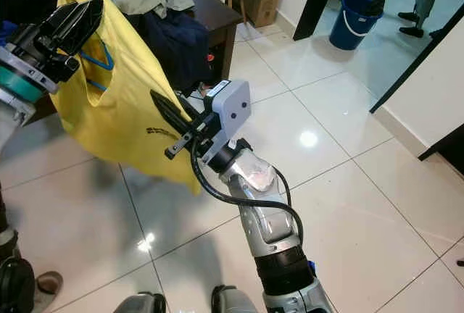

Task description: Hang hanger

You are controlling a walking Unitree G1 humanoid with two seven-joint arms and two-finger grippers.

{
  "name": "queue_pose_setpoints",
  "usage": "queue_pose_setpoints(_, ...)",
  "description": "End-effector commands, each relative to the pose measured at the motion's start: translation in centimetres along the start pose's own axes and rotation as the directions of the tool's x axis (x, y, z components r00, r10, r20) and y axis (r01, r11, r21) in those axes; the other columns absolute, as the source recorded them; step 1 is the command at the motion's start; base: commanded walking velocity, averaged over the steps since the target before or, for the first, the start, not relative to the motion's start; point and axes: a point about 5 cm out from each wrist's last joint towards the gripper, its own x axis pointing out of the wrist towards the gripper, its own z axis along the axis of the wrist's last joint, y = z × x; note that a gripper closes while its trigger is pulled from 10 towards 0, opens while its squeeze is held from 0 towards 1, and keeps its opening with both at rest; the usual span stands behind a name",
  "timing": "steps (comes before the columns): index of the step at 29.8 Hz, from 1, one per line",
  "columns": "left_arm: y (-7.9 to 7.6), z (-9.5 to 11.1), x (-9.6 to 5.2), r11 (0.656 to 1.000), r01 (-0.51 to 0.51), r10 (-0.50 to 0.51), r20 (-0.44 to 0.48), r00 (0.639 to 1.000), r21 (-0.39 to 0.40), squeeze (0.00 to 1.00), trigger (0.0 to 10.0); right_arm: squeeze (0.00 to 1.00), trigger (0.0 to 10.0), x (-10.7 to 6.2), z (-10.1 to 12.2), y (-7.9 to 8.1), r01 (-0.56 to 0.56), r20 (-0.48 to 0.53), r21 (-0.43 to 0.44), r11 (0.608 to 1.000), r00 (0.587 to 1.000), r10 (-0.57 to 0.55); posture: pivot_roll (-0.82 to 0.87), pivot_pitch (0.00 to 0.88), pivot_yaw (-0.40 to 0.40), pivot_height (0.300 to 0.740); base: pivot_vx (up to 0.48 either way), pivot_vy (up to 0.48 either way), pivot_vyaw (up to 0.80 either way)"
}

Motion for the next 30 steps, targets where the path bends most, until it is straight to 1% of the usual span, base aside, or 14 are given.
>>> queue_pose_setpoints(1, -0.3, -0.3, 0.4, 1.0, 0.022, -0.022, -0.012, 1.0, -0.009, 0.0, 1.5, 0.0, 10.0, 0.5, 0.8, 0.8, -0.05, 0.048, -0.017, 0.999, 0.998, 0.05, 0.09, 0.072, 0.014, 0.74, 0.0, 0.0, 0.0)
queue_pose_setpoints(2, -0.3, -0.3, 0.4, 1.0, 0.022, -0.022, -0.012, 1.0, -0.009, 0.0, 1.5, 0.0, 10.0, 0.5, 0.8, 0.8, -0.05, 0.048, -0.017, 0.999, 0.998, 0.05, 0.09, 0.072, 0.014, 0.74, 0.0, 0.0, 0.0)
queue_pose_setpoints(3, -0.3, -0.1, 0.5, 1.0, 0.021, -0.021, -0.006, 1.0, -0.004, 0.0, 0.0, 0.0, 10.0, 0.4, 0.6, 0.8, -0.052, 0.04, -0.017, 0.998, 0.998, 0.053, 0.09, 0.072, 0.013, 0.74, 0.0, 0.0, 0.0)
queue_pose_setpoints(16, -0.1, 0.4, 0.5, 1.0, 0.013, -0.014, 0.015, 1.0, 0.013, 0.0, 0.0, 0.0, 10.0, 0.3, 0.1, 1.0, -0.057, 0.016, -0.021, 0.998, 0.998, 0.058, 0.09, 0.073, 0.013, 0.74, 0.0, 0.0, 0.0)
queue_pose_setpoints(17, -0.7, 0.7, 0.5, 0.997, 0.034, -0.036, 0.018, 0.999, 0.063, 0.0, 0.0, 0.0, 10.0, 0.2, -0.3, 0.7, -0.039, -0.004, -0.045, 0.998, 0.999, 0.039, 0.09, 0.07, 0.014, 0.74, 0.0, 0.0, 0.0)
queue_pose_setpoints(18, -1.1, 0.8, 0.6, 0.995, 0.048, -0.05, 0.019, 0.999, 0.089, 0.0, 0.0, 0.0, 10.0, 0.1, -0.5, 0.5, -0.027, -0.014, -0.06, 0.998, 1.0, 0.026, 0.09, 0.07, 0.014, 0.74, 0.0, 0.0, 0.0)
queue_pose_setpoints(19, -1.1, 0.8, 0.6, 0.995, 0.048, -0.05, 0.019, 0.999, 0.089, 0.0, 0.0, 0.0, 10.0, 0.1, -0.5, 0.5, -0.027, -0.014, -0.06, 0.998, 1.0, 0.026, 0.09, 0.07, 0.014, 0.74, 0.0, 0.0, 0.0)
queue_pose_setpoints(20, -1.5, 0.9, 0.6, 0.991, 0.058, -0.061, 0.019, 0.998, 0.119, 0.0, 10.0, 0.0, 10.0, 0.1, -0.6, 0.4, -0.027, -0.022, -0.077, 0.997, 0.999, 0.025, 0.09, 0.067, 0.013, 0.74, 0.0, 0.0, 0.0)
queue_pose_setpoints(22, -1.5, 0.9, 0.6, 0.991, 0.058, -0.061, 0.019, 0.998, 0.119, 0.0, 10.0, 0.0, 10.0, 0.1, -0.6, 0.4, -0.027, -0.022, -0.077, 0.997, 0.999, 0.025, 0.09, 0.067, 0.013, 0.74, 0.0, 0.0, 0.0)
queue_pose_setpoints(23, -1.8, 1.1, 0.7, 0.988, 0.062, -0.067, 0.032, 0.997, 0.141, 0.0, 10.0, 0.0, 10.0, 0.1, -0.6, 0.5, -0.044, -0.029, -0.092, 0.995, 0.999, 0.041, 0.09, 0.066, 0.012, 0.74, 0.0, 0.0, 0.0)
queue_pose_setpoints(27, -1.8, 1.5, 0.9, 0.987, 0.046, -0.055, 0.057, 0.997, 0.155, 0.0, 10.0, 0.0, 10.0, 0.1, -0.7, 0.7, -0.072, -0.037, -0.103, 0.992, 0.997, 0.068, 0.09, 0.063, 0.012, 0.74, 0.0, 0.0, 0.0)
queue_pose_setpoints(28, -1.7, 2.1, 1.1, 0.985, 0.018, -0.034, 0.091, 0.995, 0.174, 0.0, 10.0, 0.0, 10.0, 0.0, -0.8, 1.0, -0.098, -0.051, -0.124, 0.987, 0.994, 0.092, 0.09, 0.06, 0.013, 0.74, 0.0, 0.0, 0.0)
queue_pose_setpoints(29, -1.7, 2.1, 1.1, 0.985, 0.018, -0.034, 0.091, 0.995, 0.174, 0.0, 10.0, 0.0, 10.0, 0.0, -0.8, 1.0, -0.098, -0.051, -0.124, 0.987, 0.994, 0.092, 0.09, 0.06, 0.013, 0.74, 0.0, 0.0, 0.0)
queue_pose_setpoints(30, -1.4, 2.9, 1.3, 0.979, -0.024, -0.002, 0.131, 0.991, 0.2, 0.0, 10.0, 0.0, 10.0, -0.2, -1.0, 1.1, -0.116, -0.065, -0.14, 0.983, 0.992, 0.108, 0.09, 0.059, 0.016, 0.74, 0.0, 0.0, 0.0)
